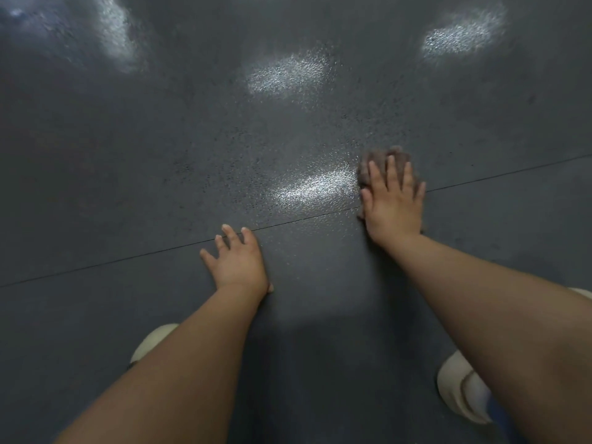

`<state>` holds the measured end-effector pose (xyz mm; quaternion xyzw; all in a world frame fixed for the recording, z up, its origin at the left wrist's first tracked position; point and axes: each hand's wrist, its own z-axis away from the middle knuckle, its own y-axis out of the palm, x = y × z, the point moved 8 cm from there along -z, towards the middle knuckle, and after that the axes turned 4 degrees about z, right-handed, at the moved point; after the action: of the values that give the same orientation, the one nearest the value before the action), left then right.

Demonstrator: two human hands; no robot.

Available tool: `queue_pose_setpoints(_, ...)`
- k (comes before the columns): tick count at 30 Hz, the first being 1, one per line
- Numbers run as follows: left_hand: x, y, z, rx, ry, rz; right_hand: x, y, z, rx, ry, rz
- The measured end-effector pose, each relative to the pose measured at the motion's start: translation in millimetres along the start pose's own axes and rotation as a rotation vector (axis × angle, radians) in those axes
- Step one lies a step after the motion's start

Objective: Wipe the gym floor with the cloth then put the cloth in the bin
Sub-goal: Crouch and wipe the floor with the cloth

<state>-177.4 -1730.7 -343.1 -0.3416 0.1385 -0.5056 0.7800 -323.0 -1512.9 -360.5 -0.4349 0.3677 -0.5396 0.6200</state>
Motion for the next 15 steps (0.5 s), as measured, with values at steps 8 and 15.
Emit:
queue_pose_setpoints(8,0.4,2.7,-2.5,-0.009,-0.035,0.079,105.9,20.2,43.5,0.039,-0.394,0.008)
queue_pose_setpoints(15,-6.5,-0.1,-6.0,-0.040,-0.083,0.057,94.5,10.1,17.4,0.066,-0.613,0.121)
